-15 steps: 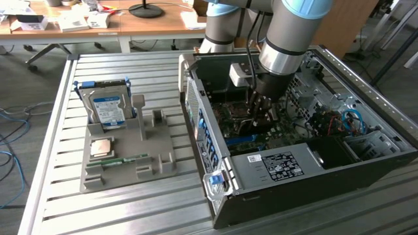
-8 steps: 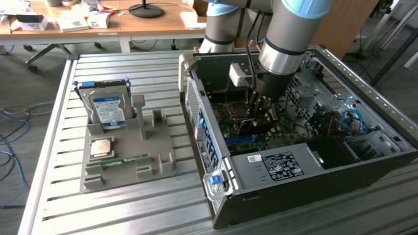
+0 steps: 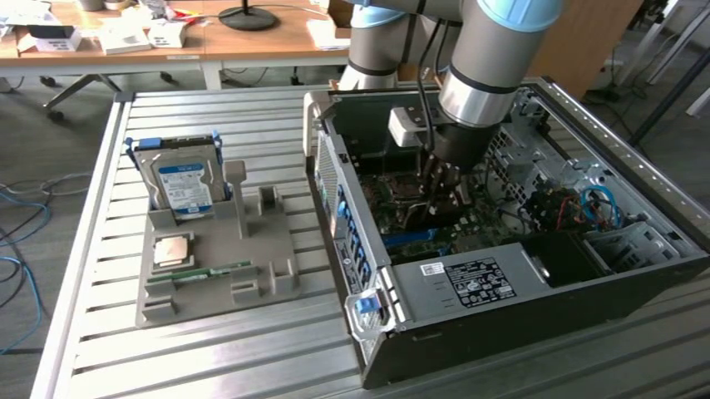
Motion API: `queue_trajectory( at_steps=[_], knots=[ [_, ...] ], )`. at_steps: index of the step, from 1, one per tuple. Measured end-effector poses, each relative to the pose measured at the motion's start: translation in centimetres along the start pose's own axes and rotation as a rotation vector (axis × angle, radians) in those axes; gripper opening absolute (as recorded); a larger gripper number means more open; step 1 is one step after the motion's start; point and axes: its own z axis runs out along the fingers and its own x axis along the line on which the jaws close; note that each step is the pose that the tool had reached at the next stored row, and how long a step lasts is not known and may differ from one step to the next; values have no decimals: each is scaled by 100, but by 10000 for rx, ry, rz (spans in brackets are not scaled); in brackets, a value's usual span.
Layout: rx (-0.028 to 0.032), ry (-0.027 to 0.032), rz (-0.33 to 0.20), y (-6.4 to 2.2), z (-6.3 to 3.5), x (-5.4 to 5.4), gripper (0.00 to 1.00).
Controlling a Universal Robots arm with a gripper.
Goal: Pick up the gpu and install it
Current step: 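Insert the gpu into the slot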
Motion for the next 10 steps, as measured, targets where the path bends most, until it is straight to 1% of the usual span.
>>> queue_trajectory(
  at_steps=[7,10],
  knots=[
    [3,4,-7,13,0,1,26],
    [20,3,-10,19,0,1,26]
  ],
)
